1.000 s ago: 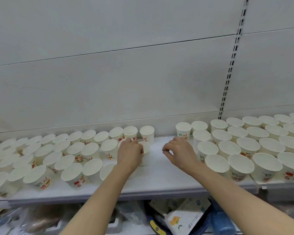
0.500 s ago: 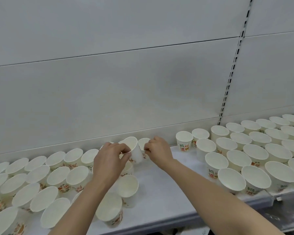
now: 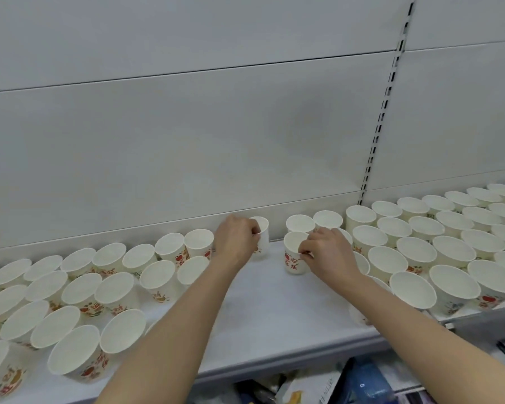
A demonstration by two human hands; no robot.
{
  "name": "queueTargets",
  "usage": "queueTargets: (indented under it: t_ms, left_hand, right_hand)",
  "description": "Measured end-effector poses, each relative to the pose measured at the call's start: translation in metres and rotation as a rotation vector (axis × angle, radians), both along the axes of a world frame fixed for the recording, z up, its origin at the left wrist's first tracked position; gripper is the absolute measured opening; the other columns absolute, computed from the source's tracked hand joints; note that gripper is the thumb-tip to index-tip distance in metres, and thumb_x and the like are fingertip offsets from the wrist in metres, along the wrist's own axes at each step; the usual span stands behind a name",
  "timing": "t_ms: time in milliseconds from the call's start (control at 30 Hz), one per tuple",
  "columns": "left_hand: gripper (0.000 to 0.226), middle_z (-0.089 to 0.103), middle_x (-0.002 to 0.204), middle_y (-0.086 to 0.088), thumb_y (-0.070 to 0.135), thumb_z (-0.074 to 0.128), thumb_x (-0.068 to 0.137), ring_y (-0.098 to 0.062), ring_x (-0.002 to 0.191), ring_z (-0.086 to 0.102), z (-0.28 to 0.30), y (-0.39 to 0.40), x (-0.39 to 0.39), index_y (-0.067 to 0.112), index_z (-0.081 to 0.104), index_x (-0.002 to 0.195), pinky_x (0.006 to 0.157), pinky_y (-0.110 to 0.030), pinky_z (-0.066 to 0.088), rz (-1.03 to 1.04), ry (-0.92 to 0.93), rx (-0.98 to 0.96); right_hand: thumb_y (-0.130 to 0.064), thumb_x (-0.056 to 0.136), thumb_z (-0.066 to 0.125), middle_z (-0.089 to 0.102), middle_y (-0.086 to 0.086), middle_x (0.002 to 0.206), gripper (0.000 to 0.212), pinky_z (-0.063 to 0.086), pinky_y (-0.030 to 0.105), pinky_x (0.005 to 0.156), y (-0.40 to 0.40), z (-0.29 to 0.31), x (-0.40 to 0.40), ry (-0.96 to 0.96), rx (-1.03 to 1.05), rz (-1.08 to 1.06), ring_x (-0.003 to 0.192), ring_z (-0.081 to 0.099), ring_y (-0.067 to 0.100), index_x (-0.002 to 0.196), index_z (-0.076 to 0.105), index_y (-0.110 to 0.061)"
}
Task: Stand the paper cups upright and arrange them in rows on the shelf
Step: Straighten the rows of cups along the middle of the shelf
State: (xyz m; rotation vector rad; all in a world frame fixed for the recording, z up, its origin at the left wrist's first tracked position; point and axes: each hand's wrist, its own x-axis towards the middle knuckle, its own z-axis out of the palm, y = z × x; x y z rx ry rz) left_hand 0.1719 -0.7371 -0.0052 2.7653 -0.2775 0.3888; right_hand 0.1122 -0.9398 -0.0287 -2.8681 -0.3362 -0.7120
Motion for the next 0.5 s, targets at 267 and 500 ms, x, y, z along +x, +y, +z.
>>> queueTargets:
  t_ms: [267, 500]
  left_hand:
    - [0.013, 0.069, 0.093, -0.003, 0.027, 0.063, 0.085, -0.025, 0.093, 0.061, -0.022, -0.031, 0.011, 0.027, 0.073, 0.092, 0.067, -0.028, 0.044, -0.055, 0.046, 0.04]
    - [0.024, 0.069, 0.104, 0.003, 0.019, 0.065, 0.081, -0.022, 0.101, 0.059, -0.025, -0.031, 0.017, 0.028, 0.072, 0.103, 0.076, -0.031, 0.047, -0.137, 0.099, -0.005]
  right_hand:
    - [-0.007, 0.052, 0.078, 0.055, -0.008, 0.052, 0.022, 0.035, 0.031, 0.057, -0.012, -0.004, 0.005, 0.046, -0.118, 0.001, 0.062, 0.047, 0.021, 0.052, 0.063, -0.023]
    - [-0.017, 0.054, 0.084, 0.059, -0.005, 0.06, 0.02, 0.034, 0.031, 0.061, -0.014, -0.007, 0.009, 0.05, -0.087, 0.014, 0.067, 0.053, 0.024, 0.063, 0.067, -0.021]
